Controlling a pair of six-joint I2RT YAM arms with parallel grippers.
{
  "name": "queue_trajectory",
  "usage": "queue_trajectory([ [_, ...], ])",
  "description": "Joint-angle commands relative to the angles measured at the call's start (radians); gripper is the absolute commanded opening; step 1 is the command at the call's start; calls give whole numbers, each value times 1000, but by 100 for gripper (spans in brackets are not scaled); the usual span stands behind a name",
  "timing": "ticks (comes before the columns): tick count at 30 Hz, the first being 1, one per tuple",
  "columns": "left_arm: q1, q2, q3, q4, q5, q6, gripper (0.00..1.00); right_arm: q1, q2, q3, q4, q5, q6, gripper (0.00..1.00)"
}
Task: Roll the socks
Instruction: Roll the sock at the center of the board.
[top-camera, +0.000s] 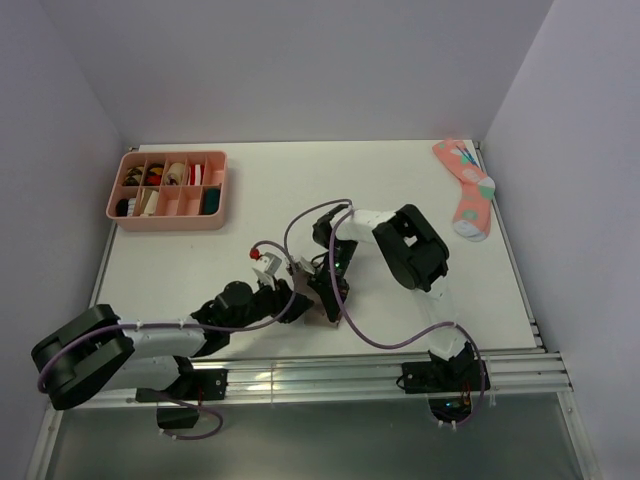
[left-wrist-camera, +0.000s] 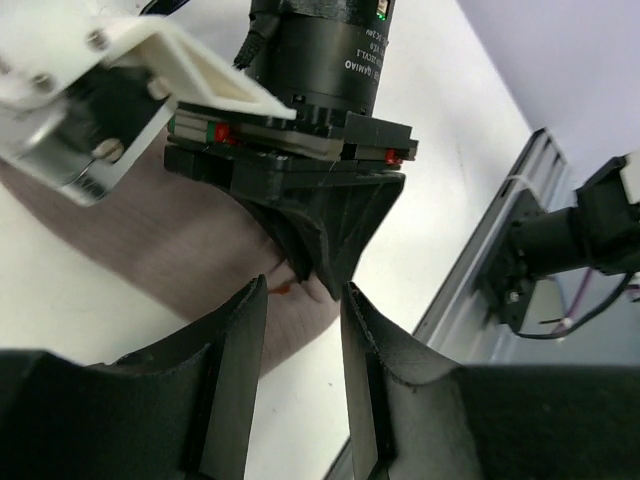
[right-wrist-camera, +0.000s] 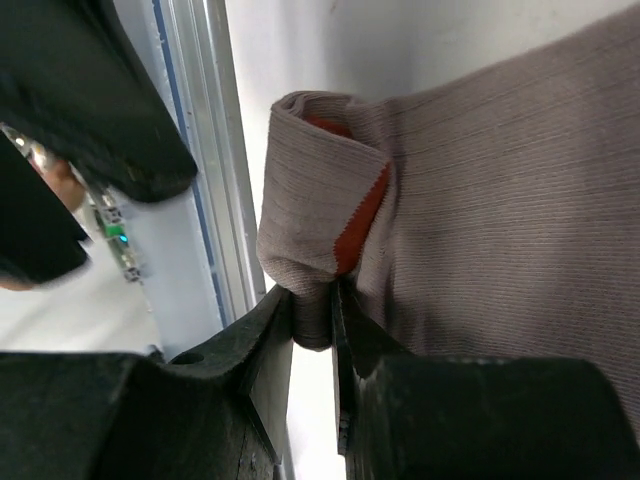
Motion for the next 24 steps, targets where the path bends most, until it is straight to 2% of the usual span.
queue_trajectory([
  [1, -15, 46, 62, -3, -24, 83, 41, -5, 15, 18, 8, 38, 63, 21],
  [15, -41, 242, 170, -35, 40, 173, 45, -13, 24, 6, 43, 57, 94, 21],
  [24, -41, 313, 135, 14, 77, 155, 44, -33, 27, 6, 46, 58, 107, 20],
])
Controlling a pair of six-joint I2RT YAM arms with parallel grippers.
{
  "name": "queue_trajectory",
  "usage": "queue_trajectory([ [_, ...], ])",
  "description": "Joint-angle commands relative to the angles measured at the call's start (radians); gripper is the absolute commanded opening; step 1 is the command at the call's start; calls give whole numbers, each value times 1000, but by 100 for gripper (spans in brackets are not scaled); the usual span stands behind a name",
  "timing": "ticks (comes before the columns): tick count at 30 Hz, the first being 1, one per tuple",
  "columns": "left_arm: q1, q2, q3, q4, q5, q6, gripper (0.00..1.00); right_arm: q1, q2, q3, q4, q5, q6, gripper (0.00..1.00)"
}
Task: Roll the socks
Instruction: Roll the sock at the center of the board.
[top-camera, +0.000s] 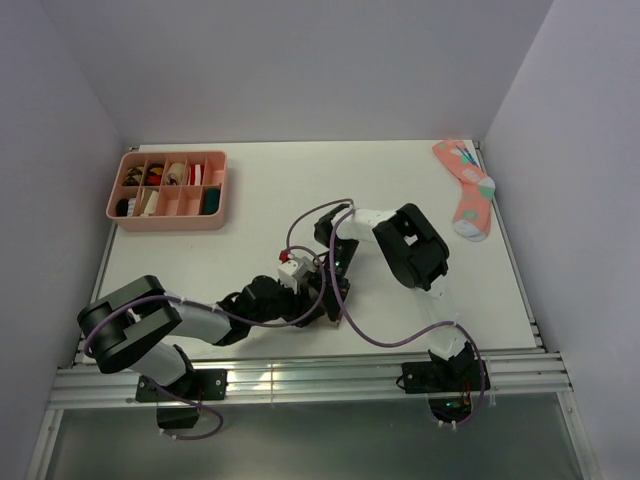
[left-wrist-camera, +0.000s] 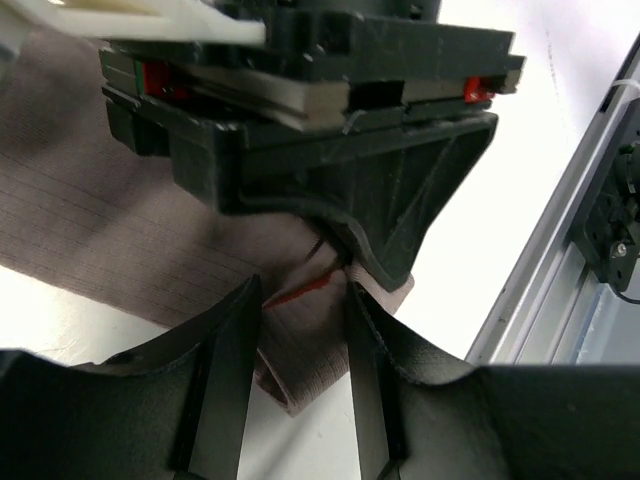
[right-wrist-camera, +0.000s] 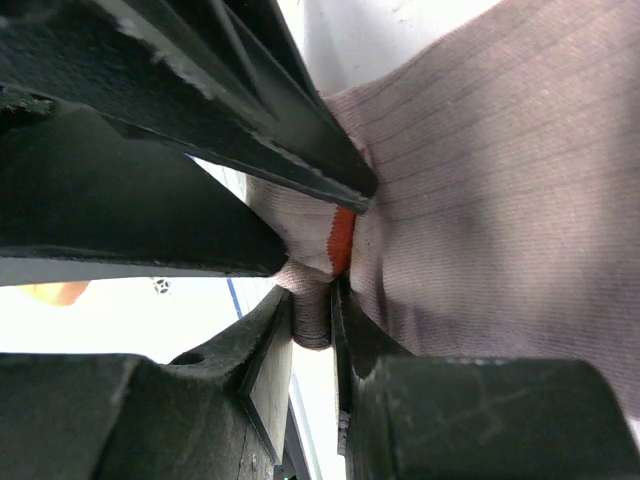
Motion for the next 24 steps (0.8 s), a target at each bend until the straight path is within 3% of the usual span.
queue_trajectory([
  [1, -5, 5, -15, 62, 41, 5, 45, -23, 17, 6, 40, 45, 3, 21],
  [21, -5, 60, -43, 112, 108, -37, 44, -43, 18, 19, 76, 43, 75, 20],
  [24, -5, 74, -45, 115, 107, -48, 40, -45, 15, 16, 88, 42, 87, 20],
])
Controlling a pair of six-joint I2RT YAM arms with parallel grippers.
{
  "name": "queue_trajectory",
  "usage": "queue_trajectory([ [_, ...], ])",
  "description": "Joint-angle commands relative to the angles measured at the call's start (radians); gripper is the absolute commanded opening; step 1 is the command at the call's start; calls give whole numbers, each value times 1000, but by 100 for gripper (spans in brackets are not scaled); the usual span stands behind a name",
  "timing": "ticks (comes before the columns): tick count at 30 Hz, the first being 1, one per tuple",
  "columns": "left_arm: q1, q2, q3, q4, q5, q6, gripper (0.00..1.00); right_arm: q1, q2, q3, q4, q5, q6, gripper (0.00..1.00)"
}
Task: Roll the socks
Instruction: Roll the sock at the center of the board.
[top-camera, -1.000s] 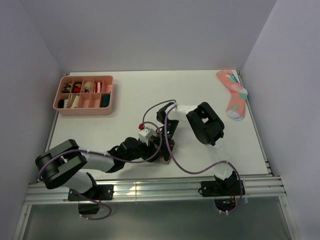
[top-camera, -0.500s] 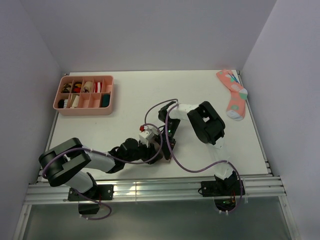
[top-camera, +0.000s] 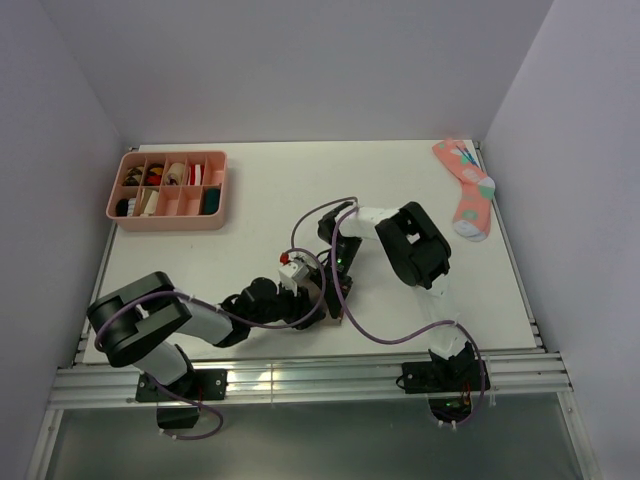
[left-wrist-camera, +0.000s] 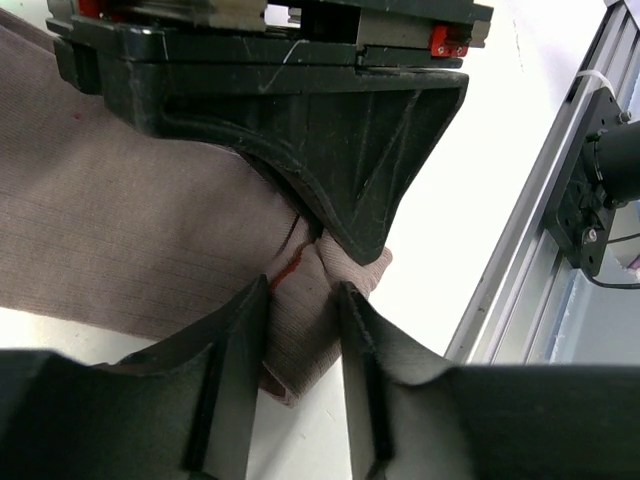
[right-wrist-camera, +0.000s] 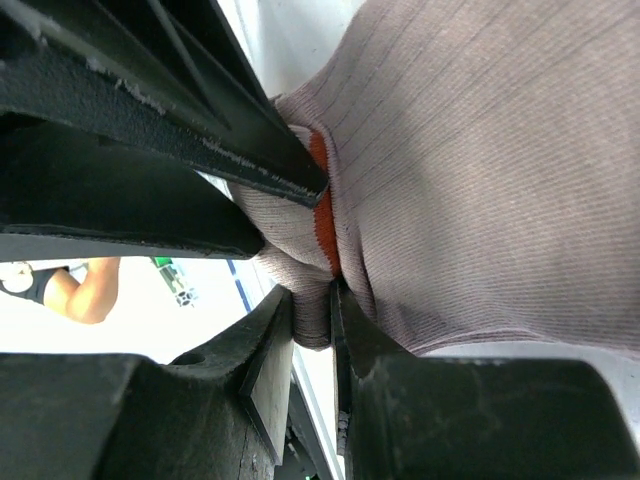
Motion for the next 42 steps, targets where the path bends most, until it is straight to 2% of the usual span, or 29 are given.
queue_trajectory([
  [1, -6, 33, -17, 3, 40, -25, 39, -15, 13, 16, 80, 33, 12, 20],
  [7, -6, 79, -5, -8, 40, -45, 16, -17, -6, 9, 103, 30, 40, 21],
  [8, -6, 85, -4, -8, 40, -48, 8, -17, -16, 4, 117, 31, 43, 22],
  [10, -6, 99, 1, -12, 41, -64, 1, -17, -40, -10, 132, 31, 53, 26],
  [14, -6, 111, -4, -15, 38, -94, 0, -29, -108, -49, 186, 28, 75, 37],
  [16, -3, 125, -2, -29, 38, -114, 0, -46, -166, -66, 210, 30, 84, 38],
  [25, 78, 171, -11, -35, 136, -214, 0, -104, -414, -212, 341, 53, 77, 41],
  [30, 127, 162, 24, -135, 191, -258, 0, -146, -535, -307, 391, 77, 12, 41],
  [37, 193, 212, 98, -285, 369, -306, 0, -127, -755, -471, 523, 128, -83, 41],
  [42, 216, 260, 154, -388, 461, -323, 0, -20, -867, -606, 624, 272, -92, 42],
])
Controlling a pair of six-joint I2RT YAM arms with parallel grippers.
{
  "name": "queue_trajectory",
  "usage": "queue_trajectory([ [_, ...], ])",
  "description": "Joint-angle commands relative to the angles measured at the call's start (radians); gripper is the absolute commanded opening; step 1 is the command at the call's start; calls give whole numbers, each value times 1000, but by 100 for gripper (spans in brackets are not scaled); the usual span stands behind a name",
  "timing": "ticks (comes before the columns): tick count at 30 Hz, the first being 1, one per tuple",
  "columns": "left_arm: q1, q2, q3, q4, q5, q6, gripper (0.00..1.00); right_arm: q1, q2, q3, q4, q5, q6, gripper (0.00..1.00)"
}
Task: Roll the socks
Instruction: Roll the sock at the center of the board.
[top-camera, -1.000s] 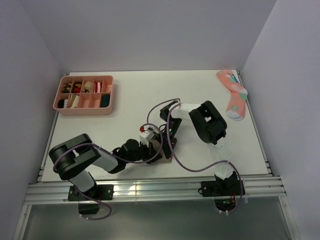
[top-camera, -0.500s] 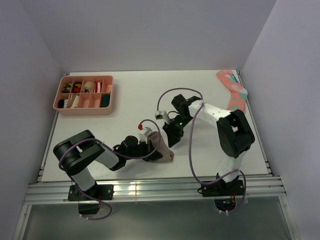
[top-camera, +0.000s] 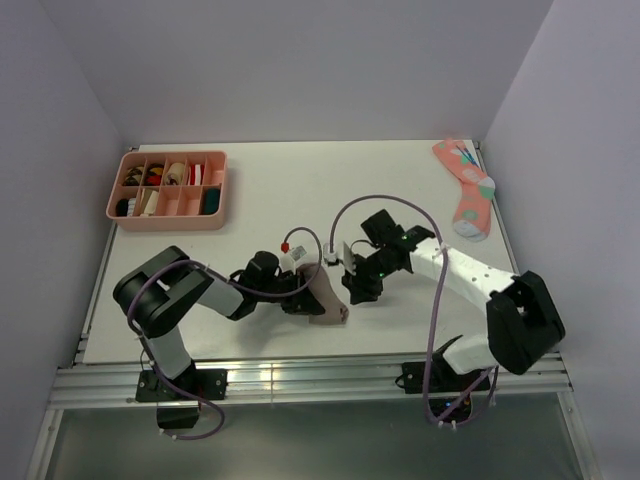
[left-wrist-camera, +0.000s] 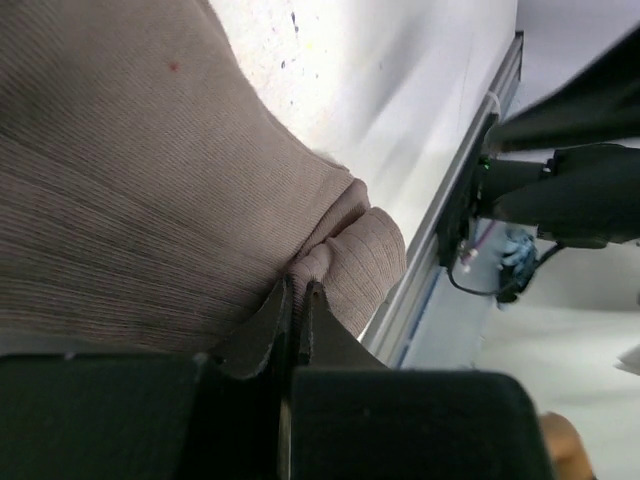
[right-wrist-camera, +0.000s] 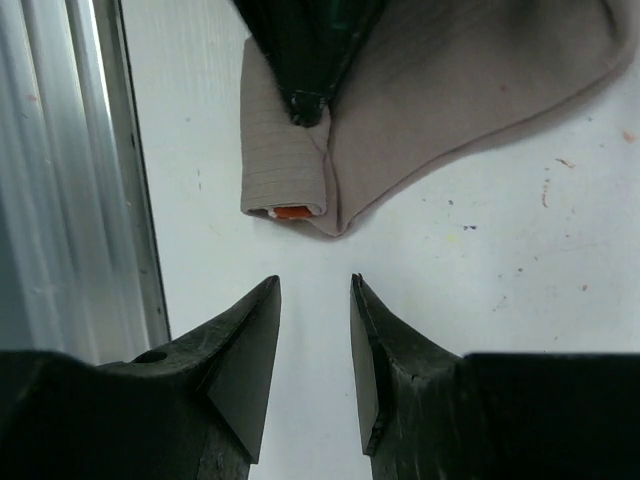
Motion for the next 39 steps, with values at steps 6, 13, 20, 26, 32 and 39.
queue_trajectory([
  [6, 57, 99, -18, -296, 130, 0, 0, 275, -185, -200, 259, 238, 6, 42],
  [13, 65, 110, 10, -333, 157, -4, 0, 388, -213, -261, 380, 307, 26, 43],
  [20, 73, 131, 24, -335, 168, -9, 0, 447, -193, -261, 419, 324, 59, 45],
  [26, 74, 139, 24, -325, 170, -18, 0, 471, -149, -235, 390, 306, 73, 47],
  [32, 74, 139, 38, -344, 170, -15, 0, 505, -104, -227, 389, 327, 76, 47],
  [39, 76, 128, 45, -362, 161, -10, 0, 527, -89, -206, 362, 321, 79, 52],
])
